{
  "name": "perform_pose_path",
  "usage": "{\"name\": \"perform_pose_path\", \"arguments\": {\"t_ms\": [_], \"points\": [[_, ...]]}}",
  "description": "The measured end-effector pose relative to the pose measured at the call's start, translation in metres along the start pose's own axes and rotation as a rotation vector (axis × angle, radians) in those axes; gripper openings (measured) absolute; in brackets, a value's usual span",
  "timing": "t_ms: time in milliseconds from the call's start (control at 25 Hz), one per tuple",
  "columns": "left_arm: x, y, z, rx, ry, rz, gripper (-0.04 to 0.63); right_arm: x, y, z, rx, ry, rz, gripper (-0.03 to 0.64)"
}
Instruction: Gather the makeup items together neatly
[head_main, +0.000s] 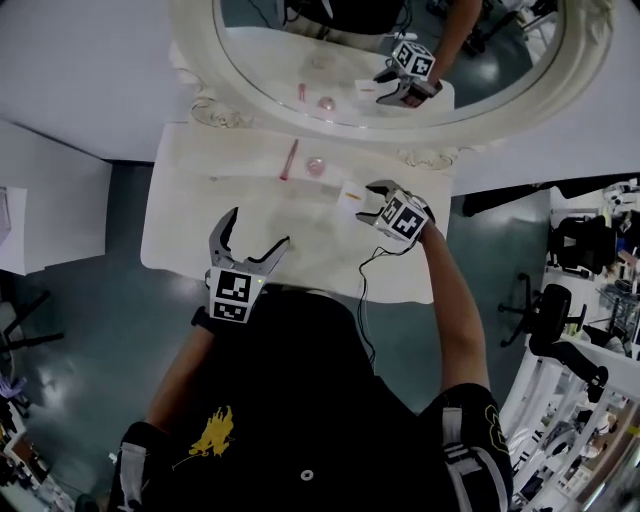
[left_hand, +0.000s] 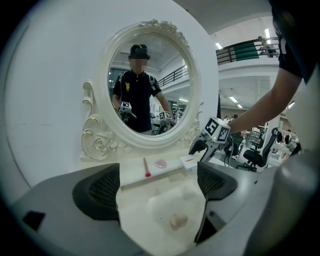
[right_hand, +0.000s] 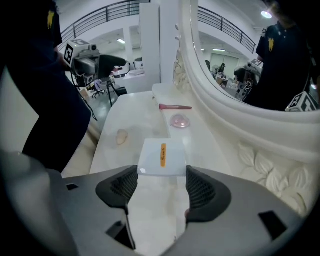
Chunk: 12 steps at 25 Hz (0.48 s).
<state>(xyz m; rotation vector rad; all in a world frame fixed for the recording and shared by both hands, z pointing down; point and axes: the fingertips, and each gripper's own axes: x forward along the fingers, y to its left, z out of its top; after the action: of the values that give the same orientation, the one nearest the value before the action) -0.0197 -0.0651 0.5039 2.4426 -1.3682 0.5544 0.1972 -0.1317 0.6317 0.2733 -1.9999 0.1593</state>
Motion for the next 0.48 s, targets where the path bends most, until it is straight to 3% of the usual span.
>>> {"name": "perform_pose_path", "arguments": {"t_ms": [480], "points": [[0.001,0.011,0.008,-0.026,-0.003,0.067,0.492,0.017,-0.04,0.02,-0.083,0.008,0.022,0.318]]}}
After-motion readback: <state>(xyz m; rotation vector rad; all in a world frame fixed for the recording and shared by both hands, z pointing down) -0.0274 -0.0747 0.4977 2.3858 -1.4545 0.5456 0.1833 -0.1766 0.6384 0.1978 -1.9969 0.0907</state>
